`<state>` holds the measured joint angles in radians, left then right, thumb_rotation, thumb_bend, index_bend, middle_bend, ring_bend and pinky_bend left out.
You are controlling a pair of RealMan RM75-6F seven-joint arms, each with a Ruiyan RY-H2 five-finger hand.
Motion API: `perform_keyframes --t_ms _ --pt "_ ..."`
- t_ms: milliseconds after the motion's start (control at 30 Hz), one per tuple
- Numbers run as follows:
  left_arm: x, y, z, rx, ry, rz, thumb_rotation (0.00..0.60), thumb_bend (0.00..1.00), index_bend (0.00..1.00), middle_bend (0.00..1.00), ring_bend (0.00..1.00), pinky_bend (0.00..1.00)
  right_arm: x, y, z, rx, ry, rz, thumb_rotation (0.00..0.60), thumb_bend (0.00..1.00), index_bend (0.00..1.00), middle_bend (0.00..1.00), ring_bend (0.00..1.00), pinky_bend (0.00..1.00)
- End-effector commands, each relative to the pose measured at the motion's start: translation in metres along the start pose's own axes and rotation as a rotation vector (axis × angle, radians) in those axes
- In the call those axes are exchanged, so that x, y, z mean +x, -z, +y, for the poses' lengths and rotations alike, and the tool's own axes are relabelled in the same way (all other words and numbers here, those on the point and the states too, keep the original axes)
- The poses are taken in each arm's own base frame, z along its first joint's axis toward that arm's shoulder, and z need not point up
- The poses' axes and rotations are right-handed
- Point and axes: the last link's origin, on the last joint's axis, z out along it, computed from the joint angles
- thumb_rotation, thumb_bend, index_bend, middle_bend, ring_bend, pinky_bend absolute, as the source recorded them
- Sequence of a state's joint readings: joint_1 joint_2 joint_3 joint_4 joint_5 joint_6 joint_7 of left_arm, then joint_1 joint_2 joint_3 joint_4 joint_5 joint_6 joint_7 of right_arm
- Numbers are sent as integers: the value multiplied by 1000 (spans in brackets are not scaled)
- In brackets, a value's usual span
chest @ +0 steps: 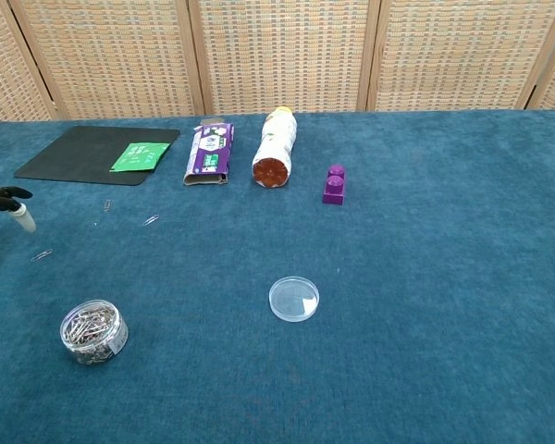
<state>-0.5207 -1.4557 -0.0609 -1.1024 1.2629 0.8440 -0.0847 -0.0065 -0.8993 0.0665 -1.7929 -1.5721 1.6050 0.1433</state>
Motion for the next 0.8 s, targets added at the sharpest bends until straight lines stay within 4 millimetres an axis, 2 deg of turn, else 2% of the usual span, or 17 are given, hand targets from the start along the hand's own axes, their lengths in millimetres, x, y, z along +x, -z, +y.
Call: perform_keyframes --t_ms 33,433,800 --pt "-2 0 3 -7 -6 -9 600 1000 302 0 0 0 0 0 0 -1 -1 1 600 0 22 0 0 0" --pt "-12 -2 17 -39 -18 -31 600 1000 307 0 0 0 2 0 1 -2 -4 5 600 0 22 0 0 0" --pt "-13 2 21 -58 -38 -35 600 1000 319 0 0 0 3 1 1 -2 -7 6 600 0 22 0 0 0"
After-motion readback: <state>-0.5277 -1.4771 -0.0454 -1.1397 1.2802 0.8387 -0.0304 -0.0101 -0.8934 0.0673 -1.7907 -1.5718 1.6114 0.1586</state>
